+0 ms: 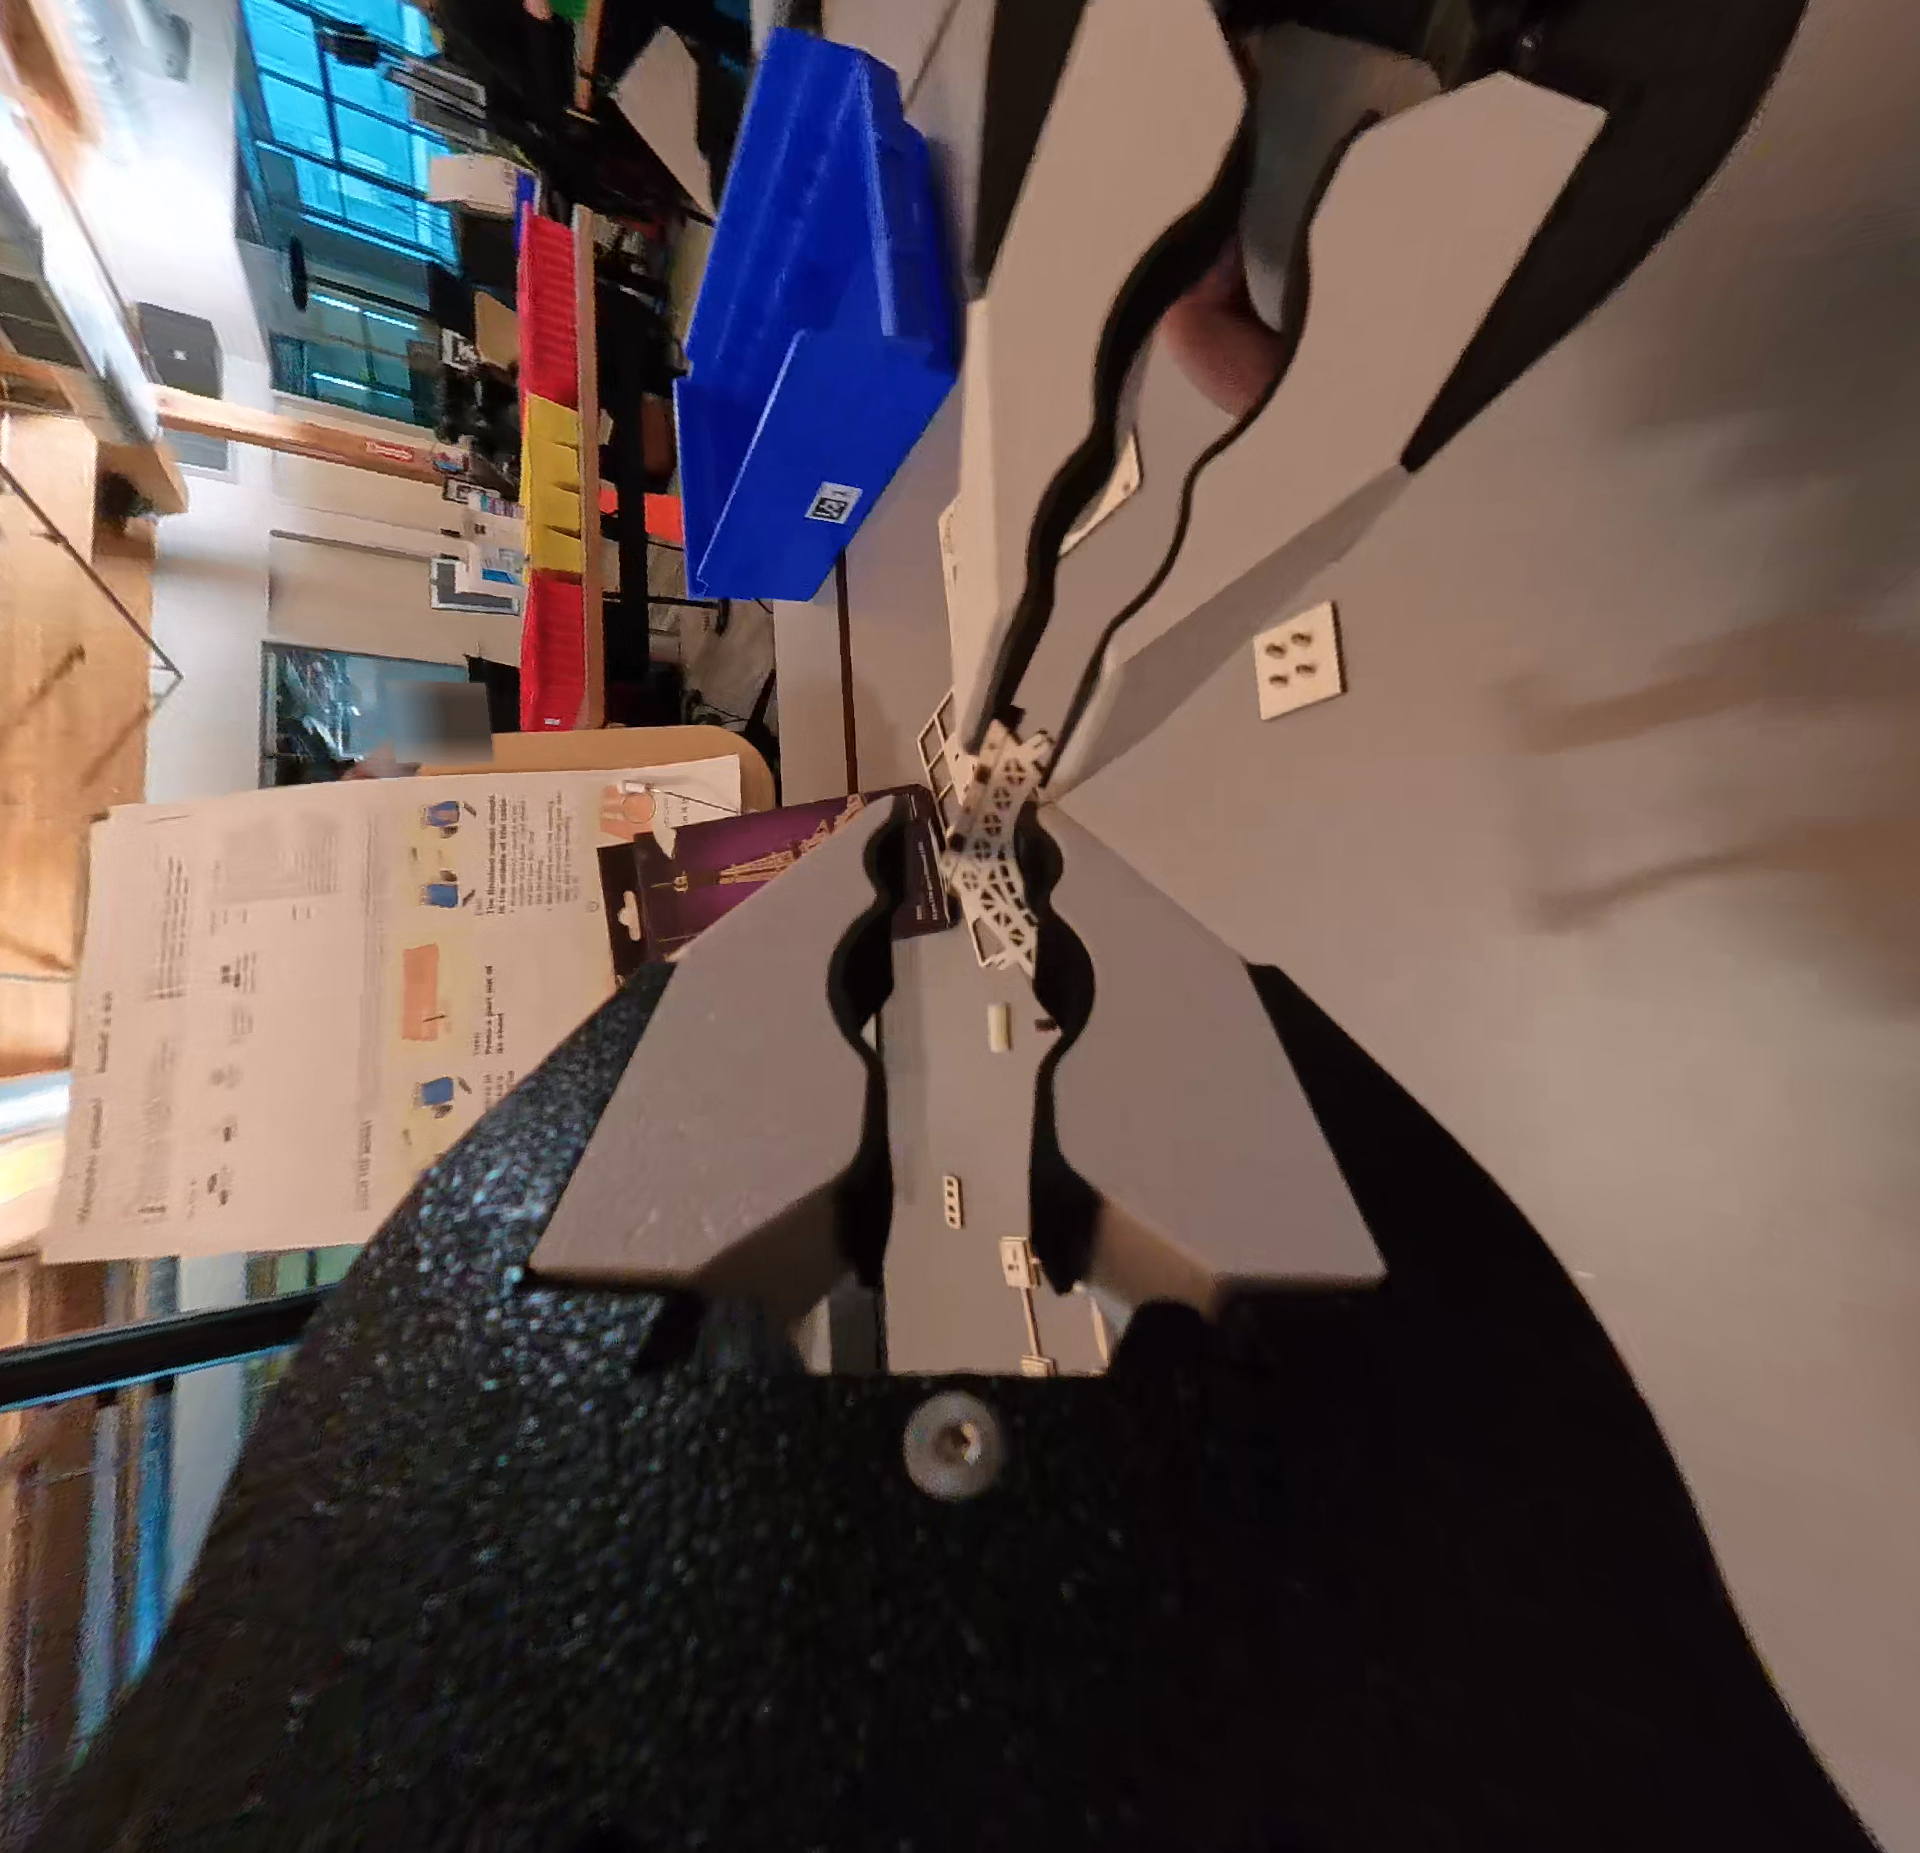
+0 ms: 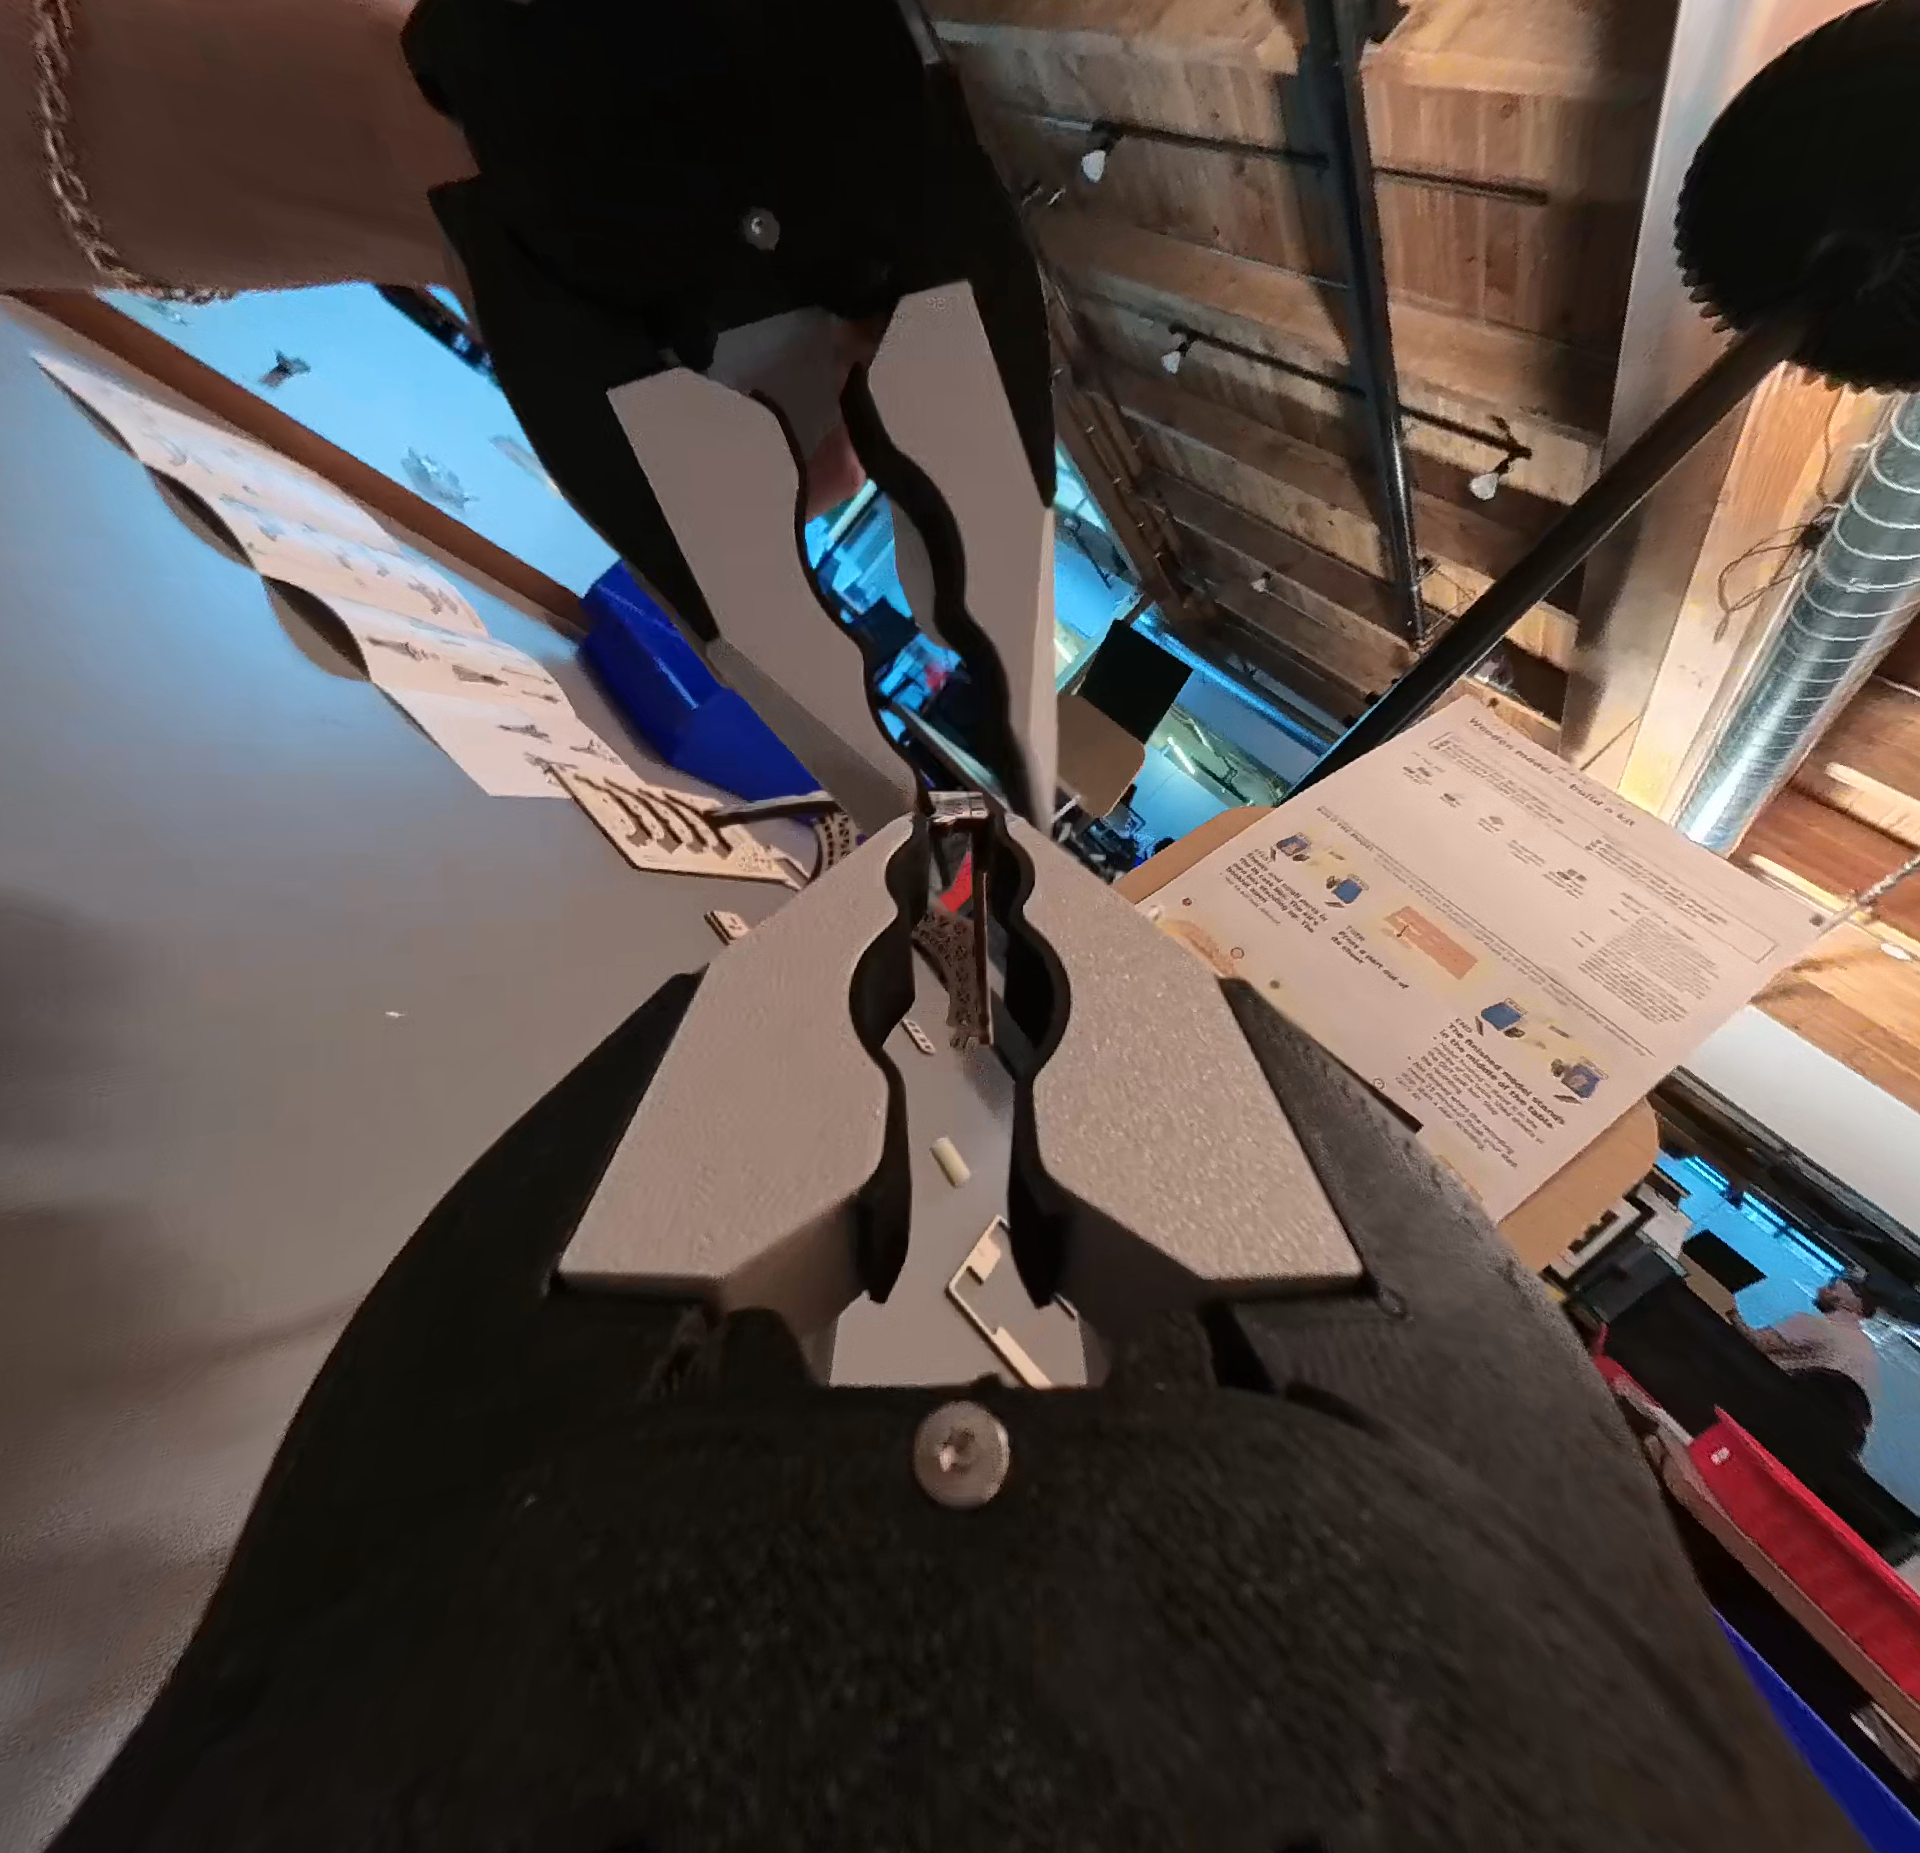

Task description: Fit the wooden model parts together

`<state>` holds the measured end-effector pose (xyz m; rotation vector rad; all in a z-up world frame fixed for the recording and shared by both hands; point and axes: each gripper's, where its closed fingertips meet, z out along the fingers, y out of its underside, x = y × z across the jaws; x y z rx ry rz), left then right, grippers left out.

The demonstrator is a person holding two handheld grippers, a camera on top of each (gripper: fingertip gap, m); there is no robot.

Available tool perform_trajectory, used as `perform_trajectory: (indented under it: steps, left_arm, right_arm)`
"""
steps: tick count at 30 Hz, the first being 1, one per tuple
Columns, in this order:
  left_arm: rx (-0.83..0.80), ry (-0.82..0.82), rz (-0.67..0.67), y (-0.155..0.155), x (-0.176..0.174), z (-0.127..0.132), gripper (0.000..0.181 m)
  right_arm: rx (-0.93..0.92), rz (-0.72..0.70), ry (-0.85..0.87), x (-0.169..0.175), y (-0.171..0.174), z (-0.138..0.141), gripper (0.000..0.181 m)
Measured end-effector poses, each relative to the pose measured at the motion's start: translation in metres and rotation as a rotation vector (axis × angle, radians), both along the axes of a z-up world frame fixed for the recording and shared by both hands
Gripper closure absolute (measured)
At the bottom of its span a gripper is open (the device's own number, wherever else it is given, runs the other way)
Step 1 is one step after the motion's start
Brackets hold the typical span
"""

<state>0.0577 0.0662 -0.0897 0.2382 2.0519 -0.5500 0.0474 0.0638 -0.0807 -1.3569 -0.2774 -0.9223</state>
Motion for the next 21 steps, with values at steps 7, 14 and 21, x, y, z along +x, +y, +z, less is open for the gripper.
perform_trajectory:
  steps: [7, 14, 21]
  left_arm:
    - [-0.045, 0.074, 0.002, 0.007, -0.002, 0.004, 0.146]
    - [0.025, 0.080, -0.022, 0.002, -0.004, -0.005, 0.163]
    - [0.049, 0.101, -0.010, 0.003, 0.002, -0.015, 0.168]
  right_arm:
    - [-0.011, 0.009, -0.011, -0.002, -0.002, -0.001, 0.173]
    - [-0.010, 0.035, -0.011, -0.007, -0.003, 0.000, 0.173]
    - [-0.054, -0.016, -0.038, -0.006, -0.003, -0.009, 0.171]
